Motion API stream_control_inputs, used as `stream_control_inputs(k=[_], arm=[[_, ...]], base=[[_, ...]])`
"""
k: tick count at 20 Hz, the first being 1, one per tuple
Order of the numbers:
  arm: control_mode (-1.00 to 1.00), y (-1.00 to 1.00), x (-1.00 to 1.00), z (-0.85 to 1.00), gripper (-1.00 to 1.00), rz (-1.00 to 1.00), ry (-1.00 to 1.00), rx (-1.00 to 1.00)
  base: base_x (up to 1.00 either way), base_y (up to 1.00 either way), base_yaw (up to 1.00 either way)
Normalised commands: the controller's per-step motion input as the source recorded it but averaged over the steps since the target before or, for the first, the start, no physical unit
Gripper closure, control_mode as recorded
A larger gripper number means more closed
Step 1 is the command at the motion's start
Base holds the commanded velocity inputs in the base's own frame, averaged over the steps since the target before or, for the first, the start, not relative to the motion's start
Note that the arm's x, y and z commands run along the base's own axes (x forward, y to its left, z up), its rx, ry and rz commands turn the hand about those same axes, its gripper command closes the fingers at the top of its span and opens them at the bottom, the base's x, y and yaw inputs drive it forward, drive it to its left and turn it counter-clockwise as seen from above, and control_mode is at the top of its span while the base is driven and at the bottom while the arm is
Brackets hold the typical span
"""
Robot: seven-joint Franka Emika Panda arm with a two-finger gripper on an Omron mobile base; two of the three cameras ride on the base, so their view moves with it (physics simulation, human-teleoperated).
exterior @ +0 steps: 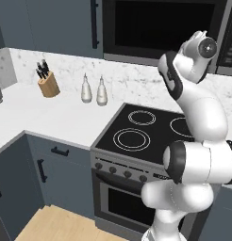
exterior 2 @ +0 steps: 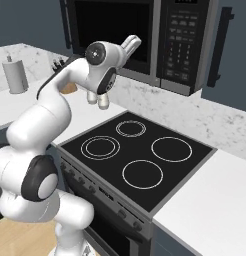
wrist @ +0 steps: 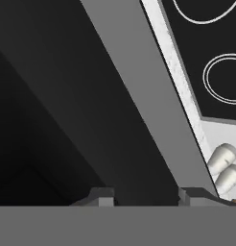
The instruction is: Pick the eggplant from the sink and place it in the bowl. Then pick the bowl and place it in the microwave. Then close the microwave door and press the start button.
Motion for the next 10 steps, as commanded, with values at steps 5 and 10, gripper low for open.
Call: stream_control_inputs(k=[5, 10], arm=[[-1.0, 0.19, 0.02, -0.06, -1.0, 0.01, 0.03, -0.02], [-1.0, 0.39, -0.52, 0.02, -1.0, 0.03, 0.05, -0.1]], base=[[0.0, 0.0, 0.0], [0.0, 0.0, 0.0]])
